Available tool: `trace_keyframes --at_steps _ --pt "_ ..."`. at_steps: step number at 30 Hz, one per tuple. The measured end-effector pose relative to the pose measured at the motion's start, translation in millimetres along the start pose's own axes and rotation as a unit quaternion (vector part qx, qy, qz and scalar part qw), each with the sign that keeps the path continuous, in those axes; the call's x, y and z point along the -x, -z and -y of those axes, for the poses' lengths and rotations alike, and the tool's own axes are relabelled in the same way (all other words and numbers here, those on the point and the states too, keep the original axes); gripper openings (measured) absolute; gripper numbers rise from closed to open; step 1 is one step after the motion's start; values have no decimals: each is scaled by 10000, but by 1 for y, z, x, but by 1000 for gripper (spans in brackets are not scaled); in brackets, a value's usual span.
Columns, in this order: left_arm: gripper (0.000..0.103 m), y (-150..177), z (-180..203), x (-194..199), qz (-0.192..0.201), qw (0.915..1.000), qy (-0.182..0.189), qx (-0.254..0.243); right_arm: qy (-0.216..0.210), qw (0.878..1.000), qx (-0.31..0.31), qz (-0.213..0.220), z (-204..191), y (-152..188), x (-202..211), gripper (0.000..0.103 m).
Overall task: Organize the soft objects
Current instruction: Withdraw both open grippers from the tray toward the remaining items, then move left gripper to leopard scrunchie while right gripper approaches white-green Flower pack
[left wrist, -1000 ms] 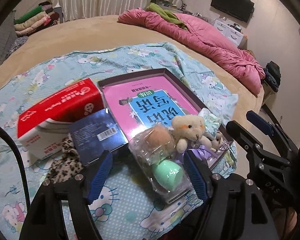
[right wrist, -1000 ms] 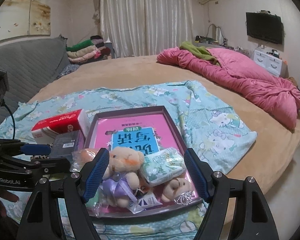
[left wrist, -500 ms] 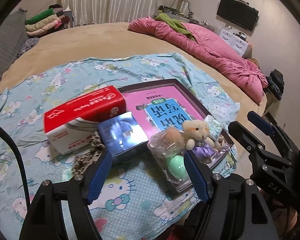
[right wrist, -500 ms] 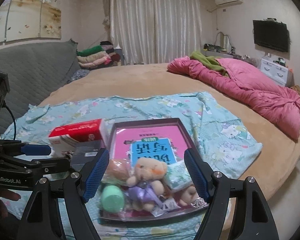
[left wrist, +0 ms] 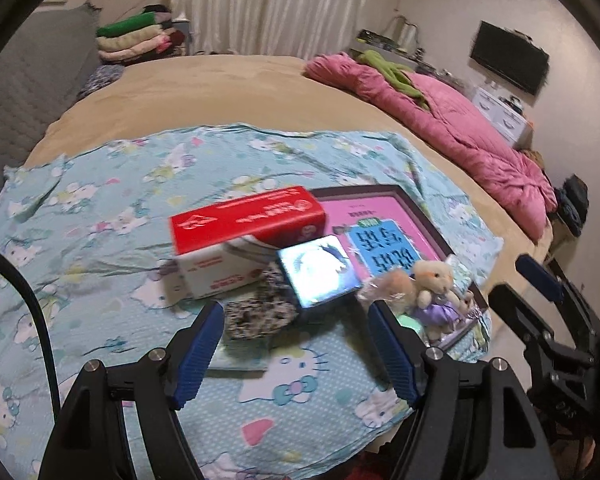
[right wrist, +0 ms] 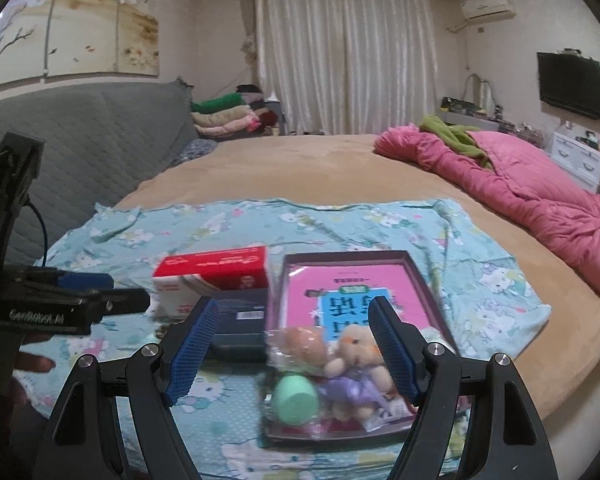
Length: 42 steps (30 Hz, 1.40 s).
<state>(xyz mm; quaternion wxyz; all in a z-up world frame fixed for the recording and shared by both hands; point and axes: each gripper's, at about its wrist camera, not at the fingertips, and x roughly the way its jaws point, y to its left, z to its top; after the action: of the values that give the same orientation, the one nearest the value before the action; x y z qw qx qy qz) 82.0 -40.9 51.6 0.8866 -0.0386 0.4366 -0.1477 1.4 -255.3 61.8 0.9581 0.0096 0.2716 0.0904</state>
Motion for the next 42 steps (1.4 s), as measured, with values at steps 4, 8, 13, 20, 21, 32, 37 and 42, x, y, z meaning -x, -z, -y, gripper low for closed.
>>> trace_keyframes --at_steps 4,8,13,20,21,32,37,42 --pt "74 1 -18 10 36 9998 -99 171 -221 9997 74 -56 -17 0 0 78" --pt "74 6 -38 17 50 9992 -212 335 -437 9989 111 -156 -33 2 -3 79" --pt "74 11 -57 18 50 9984 -199 517 -673 9971 164 -305 -50 8 -13 79" --pt "74 21 -58 -6 -92 9988 -18 473 -703 9958 187 -549 -54 23 -32 79" --pt "74 22 -55 -14 -166 9990 1 426 -704 9955 184 -611 -54 26 -36 79" --pt "74 19 -43 -90 -732 9952 434 474 -709 9916 220 -1061 -53 50 -64 79" --pt "75 18 -46 -116 -961 9936 363 462 -753 9901 224 -1166 -53 53 -72 79" --pt "75 14 -52 -133 -1059 9923 404 496 -757 9886 264 -1274 -54 56 -80 79"
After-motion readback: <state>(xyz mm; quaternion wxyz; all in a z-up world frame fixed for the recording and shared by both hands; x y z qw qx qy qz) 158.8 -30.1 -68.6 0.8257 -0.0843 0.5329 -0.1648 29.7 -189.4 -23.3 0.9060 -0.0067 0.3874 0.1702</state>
